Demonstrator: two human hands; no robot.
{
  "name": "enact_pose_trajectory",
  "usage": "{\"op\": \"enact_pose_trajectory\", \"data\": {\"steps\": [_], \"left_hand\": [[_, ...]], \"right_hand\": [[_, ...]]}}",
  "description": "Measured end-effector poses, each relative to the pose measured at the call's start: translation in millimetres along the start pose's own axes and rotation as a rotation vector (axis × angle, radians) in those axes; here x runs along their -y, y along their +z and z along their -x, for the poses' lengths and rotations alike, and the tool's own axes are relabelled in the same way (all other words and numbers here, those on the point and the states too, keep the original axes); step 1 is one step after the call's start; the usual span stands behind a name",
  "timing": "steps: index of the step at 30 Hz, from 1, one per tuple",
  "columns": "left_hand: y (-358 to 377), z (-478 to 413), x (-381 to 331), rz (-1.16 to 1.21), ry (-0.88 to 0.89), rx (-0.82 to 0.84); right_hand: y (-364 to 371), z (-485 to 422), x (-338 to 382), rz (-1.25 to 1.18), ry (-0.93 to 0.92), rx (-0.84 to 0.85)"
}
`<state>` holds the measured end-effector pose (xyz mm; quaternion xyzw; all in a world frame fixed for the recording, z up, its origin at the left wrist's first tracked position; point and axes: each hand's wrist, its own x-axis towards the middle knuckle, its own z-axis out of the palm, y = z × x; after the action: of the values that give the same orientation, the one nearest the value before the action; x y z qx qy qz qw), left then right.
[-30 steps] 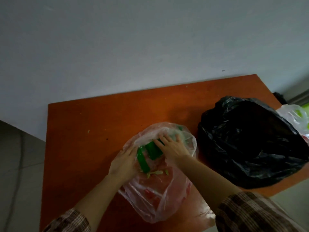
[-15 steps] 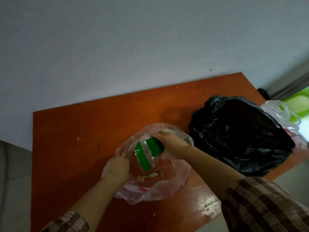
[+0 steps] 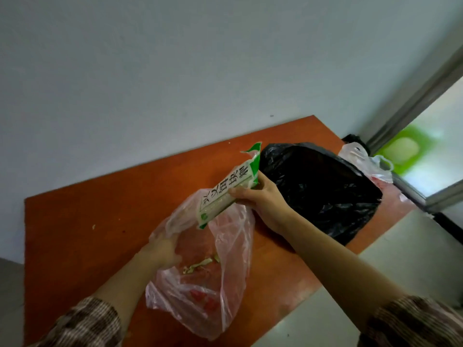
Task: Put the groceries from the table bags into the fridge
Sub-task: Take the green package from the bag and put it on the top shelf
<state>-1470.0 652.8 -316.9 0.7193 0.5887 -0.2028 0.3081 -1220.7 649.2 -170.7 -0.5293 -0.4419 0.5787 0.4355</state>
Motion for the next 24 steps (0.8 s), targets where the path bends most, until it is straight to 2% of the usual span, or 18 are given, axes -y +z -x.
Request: {"op": "enact_pose_trajectory", "data": {"steps": [5, 9, 12, 14, 20, 24], "left_hand": [[-42.1, 34.9, -46.6, -0.079, 0.006, -0.162], [-87.1, 80.4, -140.8, -0.156, 0.018, -0.321], [-95.9, 109.0, -225.5, -0.073, 0.191, -0.529], [-85.8, 124.7, -289.2, -0.003, 0.318, -0.590], [-22.4, 172.1, -503.1, 0.081, 0.662, -0.685], [24.5, 211.0, -636.5, 0.117, 0.836, -0.634]], "right_hand": [[-45.4, 50.3, 45.3, 0.023, -0.096, -0.110], [-109.3, 110.7, 67.7, 0.108, -0.171, -0.238], [-166.2, 169.0, 77.6, 0.158, -0.240, -0.317], [-204.7, 214.8, 80.2, 0.189, -0.292, -0.383], [-333.5, 365.0, 70.5, 0.315, -0.309, -0.603], [-422.8, 464.0, 57.0, 0.340, -0.289, -0.776]]}}
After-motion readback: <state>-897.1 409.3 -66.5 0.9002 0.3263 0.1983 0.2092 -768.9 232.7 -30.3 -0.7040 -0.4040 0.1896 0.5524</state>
